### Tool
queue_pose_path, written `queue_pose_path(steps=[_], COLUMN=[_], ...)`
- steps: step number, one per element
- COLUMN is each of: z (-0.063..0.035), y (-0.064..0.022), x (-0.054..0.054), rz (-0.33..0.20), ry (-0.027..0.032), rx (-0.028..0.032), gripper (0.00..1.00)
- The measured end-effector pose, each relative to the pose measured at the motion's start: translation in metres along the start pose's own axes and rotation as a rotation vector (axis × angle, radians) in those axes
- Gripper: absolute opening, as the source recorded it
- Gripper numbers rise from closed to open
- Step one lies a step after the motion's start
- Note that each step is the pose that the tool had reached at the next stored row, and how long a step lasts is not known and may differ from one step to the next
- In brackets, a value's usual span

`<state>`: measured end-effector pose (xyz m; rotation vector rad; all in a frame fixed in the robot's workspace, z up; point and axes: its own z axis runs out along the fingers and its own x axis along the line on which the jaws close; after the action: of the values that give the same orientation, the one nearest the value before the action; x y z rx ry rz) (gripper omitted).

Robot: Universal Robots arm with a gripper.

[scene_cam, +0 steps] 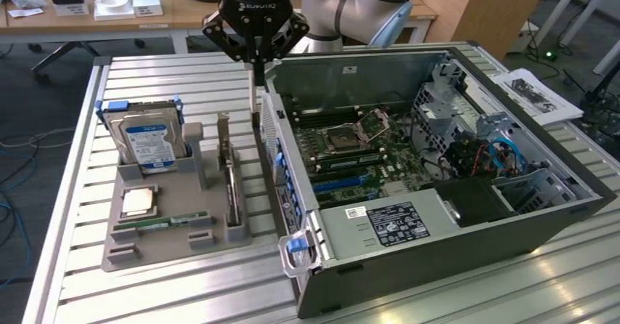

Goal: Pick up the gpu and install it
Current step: 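Reach for the gpu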

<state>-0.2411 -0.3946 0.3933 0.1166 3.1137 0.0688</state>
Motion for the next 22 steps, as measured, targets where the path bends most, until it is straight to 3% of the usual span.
queue_pose_path(steps=[22], z=[-0.0009], y=[-0.0016], x=[0.036], rz=[0.000], ry=[-0.0001], rx=[0.0000], gripper=[0.11])
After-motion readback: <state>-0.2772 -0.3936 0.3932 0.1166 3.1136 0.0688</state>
